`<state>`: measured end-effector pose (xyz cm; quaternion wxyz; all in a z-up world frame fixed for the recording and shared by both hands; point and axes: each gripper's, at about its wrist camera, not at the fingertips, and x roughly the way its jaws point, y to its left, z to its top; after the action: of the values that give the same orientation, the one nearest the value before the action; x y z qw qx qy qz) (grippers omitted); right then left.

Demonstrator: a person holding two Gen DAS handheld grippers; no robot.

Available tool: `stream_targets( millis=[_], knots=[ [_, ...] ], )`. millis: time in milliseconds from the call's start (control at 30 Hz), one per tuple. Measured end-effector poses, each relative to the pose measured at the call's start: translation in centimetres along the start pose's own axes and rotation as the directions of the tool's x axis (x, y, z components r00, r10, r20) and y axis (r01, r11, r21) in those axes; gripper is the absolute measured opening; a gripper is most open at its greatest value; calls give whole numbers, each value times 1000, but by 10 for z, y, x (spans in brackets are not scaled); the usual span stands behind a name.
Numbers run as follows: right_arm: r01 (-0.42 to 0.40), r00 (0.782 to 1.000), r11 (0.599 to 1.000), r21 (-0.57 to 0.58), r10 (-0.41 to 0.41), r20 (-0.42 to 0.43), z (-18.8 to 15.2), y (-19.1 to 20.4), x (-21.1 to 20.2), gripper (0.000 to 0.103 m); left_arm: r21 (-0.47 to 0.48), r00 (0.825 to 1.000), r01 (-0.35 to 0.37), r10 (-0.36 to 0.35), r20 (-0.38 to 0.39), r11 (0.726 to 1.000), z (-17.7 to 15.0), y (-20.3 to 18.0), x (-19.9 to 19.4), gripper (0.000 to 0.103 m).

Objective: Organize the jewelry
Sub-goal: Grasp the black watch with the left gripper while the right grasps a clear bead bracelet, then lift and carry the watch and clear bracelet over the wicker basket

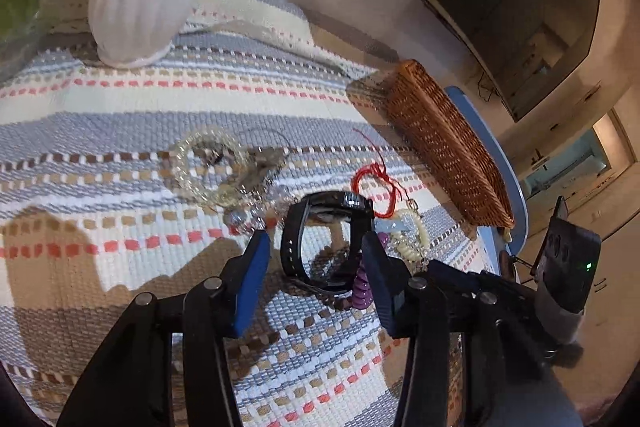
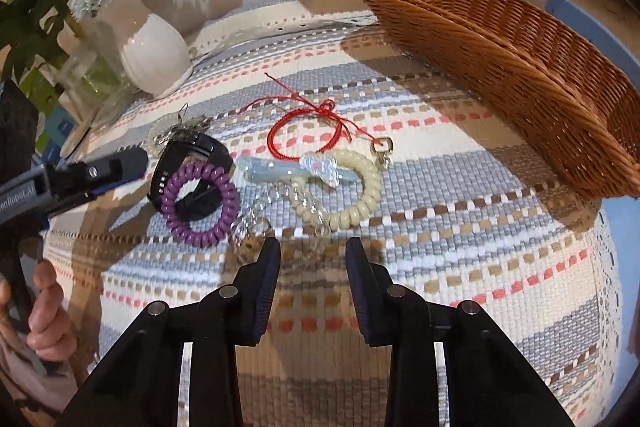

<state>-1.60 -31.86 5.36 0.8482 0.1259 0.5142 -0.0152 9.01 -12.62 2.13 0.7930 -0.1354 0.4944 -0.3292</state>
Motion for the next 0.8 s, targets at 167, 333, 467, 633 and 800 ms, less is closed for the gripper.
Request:
stream_targets(
  millis=[167,333,467,633,800],
  knots=[
    [39,999,999,-5,-39,21,3,8,8,28,-10,999,-37,36,-31,999,-5,0,21,31],
    [131,990,989,-62,-128,60,0,18,12,16,4,998,-65,65,-8,998,-7,-3,23,21],
    [130,990,987,-89,-125,68,-2,16,11,8,40,994,-104,102,37,994,-8,-8,14,7],
    [111,991,984,-140,-98,94,-13,19,-6,8,102,992,-102,93,90,990,-9,-19,-1,2],
    [110,990,977,-182,-91,108,-31,18,-29,8,116,994,-97,91,55,988,-8,-20,3,2]
  ],
)
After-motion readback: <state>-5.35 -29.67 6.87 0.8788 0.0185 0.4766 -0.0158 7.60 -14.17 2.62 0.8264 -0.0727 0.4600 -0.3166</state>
